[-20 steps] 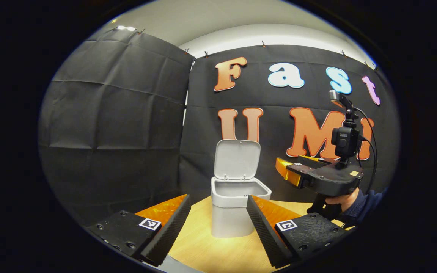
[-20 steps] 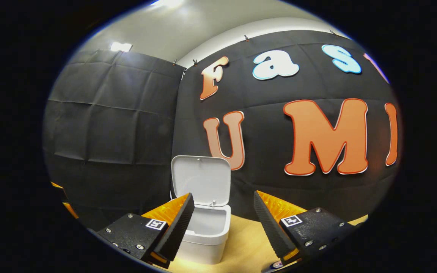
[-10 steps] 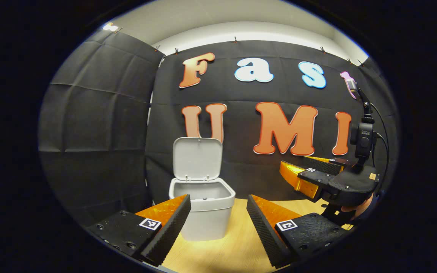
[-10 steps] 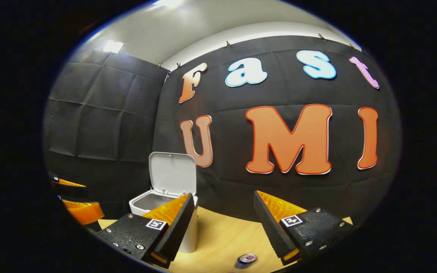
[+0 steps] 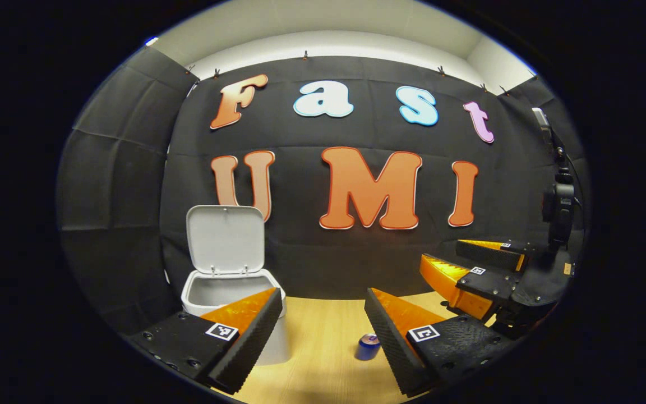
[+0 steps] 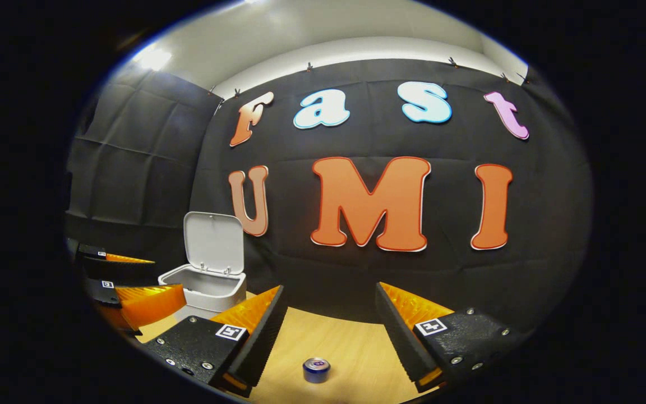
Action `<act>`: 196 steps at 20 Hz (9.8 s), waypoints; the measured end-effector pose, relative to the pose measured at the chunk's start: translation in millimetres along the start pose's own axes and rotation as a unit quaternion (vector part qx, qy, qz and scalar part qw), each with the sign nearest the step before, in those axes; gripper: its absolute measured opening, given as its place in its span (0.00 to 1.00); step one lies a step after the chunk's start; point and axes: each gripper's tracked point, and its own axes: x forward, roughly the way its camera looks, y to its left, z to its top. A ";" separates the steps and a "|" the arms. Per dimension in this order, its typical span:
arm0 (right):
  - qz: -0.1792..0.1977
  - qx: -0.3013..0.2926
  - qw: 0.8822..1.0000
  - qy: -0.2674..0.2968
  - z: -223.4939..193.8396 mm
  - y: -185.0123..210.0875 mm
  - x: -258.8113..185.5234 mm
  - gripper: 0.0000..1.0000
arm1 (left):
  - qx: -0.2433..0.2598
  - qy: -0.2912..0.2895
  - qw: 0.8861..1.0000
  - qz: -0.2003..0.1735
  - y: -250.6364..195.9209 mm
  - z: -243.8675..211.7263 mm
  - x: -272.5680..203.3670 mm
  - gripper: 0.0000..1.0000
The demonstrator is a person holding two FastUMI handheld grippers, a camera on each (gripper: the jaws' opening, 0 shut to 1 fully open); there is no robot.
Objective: Press the lid of the desktop garbage bin to open it, pick up the crumpled paper on the desktop and throw it into the bin, then pick up the pop can on the desktop and drop it into the bin, and finally close the garbage bin lid.
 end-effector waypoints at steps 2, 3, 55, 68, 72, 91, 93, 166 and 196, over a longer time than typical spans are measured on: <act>-0.021 0.005 1.000 0.010 -4.8 -14.7 -6.1 0.93 | 0.002 0.005 1.000 -0.014 -9.2 -5.0 7.5 0.94; -0.030 0.008 0.999 0.014 -5.9 -19.9 -9.4 0.93 | 0.003 0.004 1.000 -0.023 -15.3 -4.9 8.7 0.94; -0.271 -0.068 0.955 0.101 -2.6 -114.3 -138.1 0.93 | 0.067 0.222 0.964 -0.128 -115.4 -349.3 176.0 0.95; -0.260 -0.050 0.959 0.097 -8.2 -121.0 -137.4 0.93 | 0.052 0.235 0.965 -0.104 -102.3 -336.1 176.7 0.85; -0.246 -0.042 0.965 0.088 -9.0 -119.0 -130.4 0.94 | 0.055 0.216 0.970 -0.102 -97.2 -308.0 165.4 0.85; -0.181 -0.015 0.981 0.070 -31.2 -136.4 -93.6 0.93 | 0.016 0.079 0.994 -0.078 -84.7 -115.7 85.4 0.82; -0.169 -0.016 0.983 0.068 -31.2 -134.0 -87.0 0.93 | -0.005 0.076 0.994 -0.077 -80.7 -98.3 75.2 0.82; -0.093 -0.036 0.993 0.066 -24.7 -80.6 16.1 0.94 | -0.036 0.019 0.983 0.182 264.4 20.3 160.2 0.88; -0.149 -0.029 0.987 0.047 -12.5 -128.3 -3.5 0.94 | -0.060 0.120 0.974 0.182 314.0 85.3 272.3 0.89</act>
